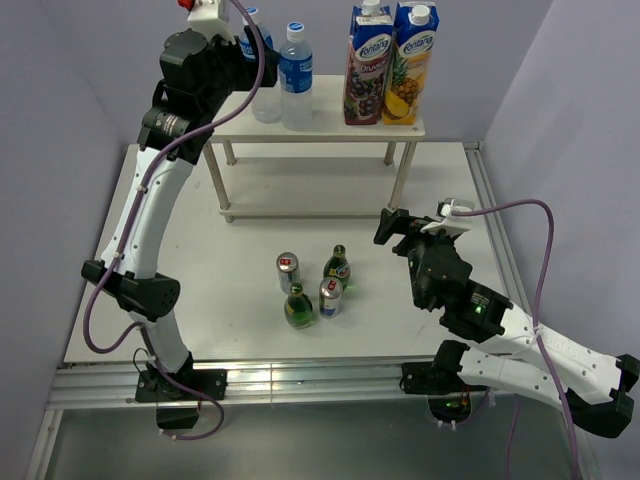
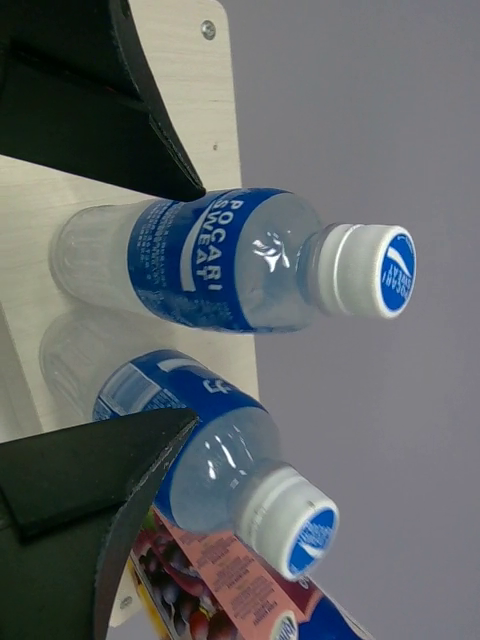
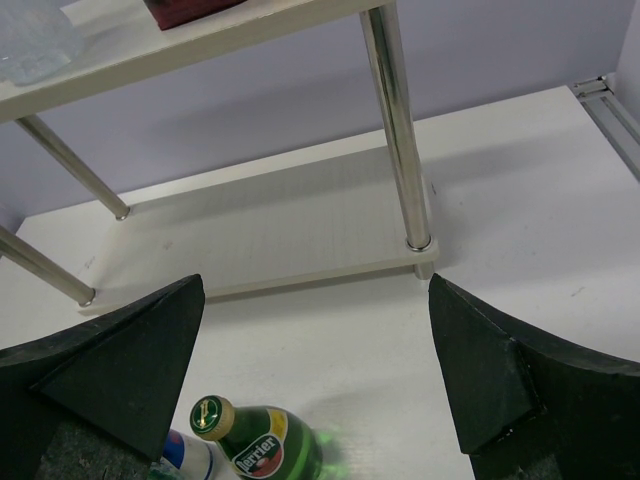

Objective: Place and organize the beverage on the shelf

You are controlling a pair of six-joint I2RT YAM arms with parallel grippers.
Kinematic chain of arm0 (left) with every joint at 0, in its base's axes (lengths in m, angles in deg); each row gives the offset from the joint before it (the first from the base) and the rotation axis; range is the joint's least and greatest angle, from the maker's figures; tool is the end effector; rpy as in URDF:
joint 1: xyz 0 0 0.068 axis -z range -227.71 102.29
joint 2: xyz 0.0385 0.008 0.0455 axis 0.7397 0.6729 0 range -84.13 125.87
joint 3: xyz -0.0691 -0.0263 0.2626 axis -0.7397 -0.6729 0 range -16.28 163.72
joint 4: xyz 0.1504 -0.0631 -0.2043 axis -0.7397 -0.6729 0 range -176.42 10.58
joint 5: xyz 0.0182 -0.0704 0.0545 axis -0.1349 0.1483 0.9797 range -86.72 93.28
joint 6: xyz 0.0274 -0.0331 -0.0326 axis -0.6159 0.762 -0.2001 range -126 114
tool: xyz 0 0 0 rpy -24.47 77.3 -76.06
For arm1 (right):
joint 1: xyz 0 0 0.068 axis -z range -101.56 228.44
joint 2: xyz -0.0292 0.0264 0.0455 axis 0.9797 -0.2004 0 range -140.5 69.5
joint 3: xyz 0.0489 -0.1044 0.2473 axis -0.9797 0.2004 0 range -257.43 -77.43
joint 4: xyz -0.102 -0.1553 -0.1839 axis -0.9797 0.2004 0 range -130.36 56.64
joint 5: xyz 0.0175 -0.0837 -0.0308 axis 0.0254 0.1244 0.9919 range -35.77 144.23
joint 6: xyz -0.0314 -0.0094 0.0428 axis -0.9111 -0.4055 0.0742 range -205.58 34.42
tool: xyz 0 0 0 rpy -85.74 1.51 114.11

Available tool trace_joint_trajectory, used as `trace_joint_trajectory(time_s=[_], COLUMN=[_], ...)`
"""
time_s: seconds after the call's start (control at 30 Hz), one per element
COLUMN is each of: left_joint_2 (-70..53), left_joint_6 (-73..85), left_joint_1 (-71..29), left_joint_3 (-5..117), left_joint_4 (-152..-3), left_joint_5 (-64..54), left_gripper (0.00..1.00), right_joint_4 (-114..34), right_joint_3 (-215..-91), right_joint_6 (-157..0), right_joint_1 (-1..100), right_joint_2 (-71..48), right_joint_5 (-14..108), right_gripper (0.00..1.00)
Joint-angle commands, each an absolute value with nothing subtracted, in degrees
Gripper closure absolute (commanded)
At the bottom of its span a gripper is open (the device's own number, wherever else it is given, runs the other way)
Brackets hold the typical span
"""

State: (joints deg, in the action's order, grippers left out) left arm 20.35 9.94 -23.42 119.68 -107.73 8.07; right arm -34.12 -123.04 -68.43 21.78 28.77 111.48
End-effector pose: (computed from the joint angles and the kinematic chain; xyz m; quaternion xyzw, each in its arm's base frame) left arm 0.3410 -0.1507 0.5542 0.0197 0.6871 -0.2226 0.6913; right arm 0.1086 0.1106 0.3641 0.1028 0.7042 0.0941 0.6962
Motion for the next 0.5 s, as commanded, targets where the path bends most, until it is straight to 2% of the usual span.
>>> trace_joint_trajectory(time_s=[0.0, 0.47], left_joint_2=[17.21, 11.32], left_joint_6=[9.82, 8.85], left_joint_1=[-23.19, -23.19], left_joint_3=[115.66, 108.18], left_joint_4=[-104.74, -105.79], left_joint_5=[6.97, 8.99], left_gripper=[0.1, 0.11], right_joint_4=[-34.82, -34.64], right_joint_3=[-122.78, -122.52], right_joint_6=[-67.39, -66.42], right_joint_1=[22.45, 22.54], right_joint_2=[28.81, 28.28], right_joint_5=[111.09, 110.48], right_gripper=[0.0, 0.0])
